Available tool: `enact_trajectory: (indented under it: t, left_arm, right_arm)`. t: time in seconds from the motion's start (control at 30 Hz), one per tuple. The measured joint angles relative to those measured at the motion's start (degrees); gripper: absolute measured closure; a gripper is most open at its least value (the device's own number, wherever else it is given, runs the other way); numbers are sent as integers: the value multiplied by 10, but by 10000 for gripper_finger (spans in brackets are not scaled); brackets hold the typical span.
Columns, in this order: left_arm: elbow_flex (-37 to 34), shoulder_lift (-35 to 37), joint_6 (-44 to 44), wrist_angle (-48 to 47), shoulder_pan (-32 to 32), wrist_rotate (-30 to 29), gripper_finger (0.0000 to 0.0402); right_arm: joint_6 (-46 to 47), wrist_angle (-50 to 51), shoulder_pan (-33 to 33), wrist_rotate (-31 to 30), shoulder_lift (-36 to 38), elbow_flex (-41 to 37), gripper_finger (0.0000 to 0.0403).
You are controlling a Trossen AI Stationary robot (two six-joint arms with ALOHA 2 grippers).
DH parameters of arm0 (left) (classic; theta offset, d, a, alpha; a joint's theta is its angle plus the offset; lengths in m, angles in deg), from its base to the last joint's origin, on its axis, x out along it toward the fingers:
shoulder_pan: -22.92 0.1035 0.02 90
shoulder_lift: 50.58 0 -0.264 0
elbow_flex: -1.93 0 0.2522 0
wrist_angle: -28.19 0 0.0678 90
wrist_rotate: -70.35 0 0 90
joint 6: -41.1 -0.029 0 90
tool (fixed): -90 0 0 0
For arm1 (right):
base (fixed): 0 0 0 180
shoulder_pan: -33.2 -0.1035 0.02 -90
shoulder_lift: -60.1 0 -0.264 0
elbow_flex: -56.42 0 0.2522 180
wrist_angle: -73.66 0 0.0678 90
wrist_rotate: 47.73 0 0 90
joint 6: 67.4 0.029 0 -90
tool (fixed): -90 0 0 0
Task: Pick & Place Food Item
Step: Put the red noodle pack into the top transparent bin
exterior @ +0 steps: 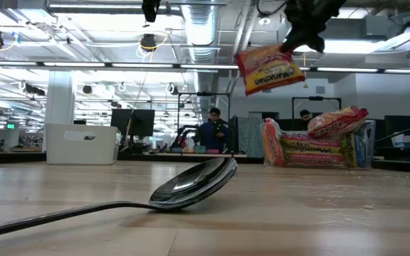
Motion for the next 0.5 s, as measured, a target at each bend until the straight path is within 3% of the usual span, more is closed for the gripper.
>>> enact_trajectory:
  t: [0.5]
  left_arm:
    - [0,0,2,0,0,0,293]
  right_arm:
    - [67,115,103,0,3,0,403]
